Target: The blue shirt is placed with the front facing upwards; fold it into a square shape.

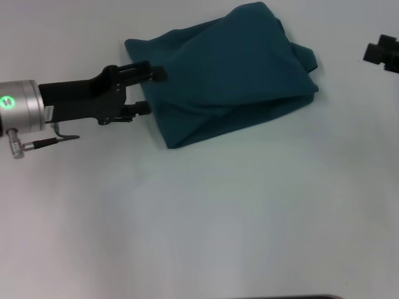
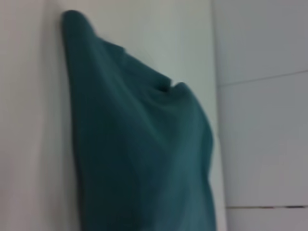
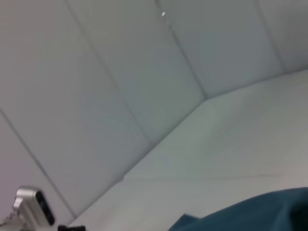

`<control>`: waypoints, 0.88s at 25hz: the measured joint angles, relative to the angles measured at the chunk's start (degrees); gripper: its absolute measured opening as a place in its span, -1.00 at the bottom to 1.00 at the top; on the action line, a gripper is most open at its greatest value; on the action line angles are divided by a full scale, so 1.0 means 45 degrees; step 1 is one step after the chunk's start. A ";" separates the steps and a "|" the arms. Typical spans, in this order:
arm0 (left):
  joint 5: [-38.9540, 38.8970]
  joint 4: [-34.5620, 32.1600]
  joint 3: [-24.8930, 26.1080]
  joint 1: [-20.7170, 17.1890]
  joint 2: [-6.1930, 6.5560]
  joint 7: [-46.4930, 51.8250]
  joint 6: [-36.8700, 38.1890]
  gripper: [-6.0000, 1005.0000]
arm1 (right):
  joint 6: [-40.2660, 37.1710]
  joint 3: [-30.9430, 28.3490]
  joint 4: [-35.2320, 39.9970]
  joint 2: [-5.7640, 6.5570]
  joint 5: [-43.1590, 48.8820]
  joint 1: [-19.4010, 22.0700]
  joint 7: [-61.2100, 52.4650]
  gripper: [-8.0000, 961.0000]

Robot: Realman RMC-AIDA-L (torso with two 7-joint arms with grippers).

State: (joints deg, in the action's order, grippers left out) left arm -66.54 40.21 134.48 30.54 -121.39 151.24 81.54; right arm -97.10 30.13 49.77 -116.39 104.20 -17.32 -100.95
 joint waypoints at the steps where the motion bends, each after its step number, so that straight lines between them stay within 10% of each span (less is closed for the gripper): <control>1: 0.0001 -0.0023 -0.0225 0.0035 -0.0016 0.0165 -0.0348 0.86 | -0.0006 -0.0118 -0.0021 0.0013 0.0002 0.0021 0.0021 0.88; 22: 0.0026 -0.1360 -0.1387 0.0755 -0.0266 0.0411 -0.3984 0.86 | -0.0122 -0.0254 -0.0114 -0.0034 -0.0048 0.0068 0.0191 0.88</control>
State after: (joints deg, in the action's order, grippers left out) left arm -66.42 34.09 128.24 33.94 -122.59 153.09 63.61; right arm -97.65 28.98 49.26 -116.54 103.99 -17.01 -100.09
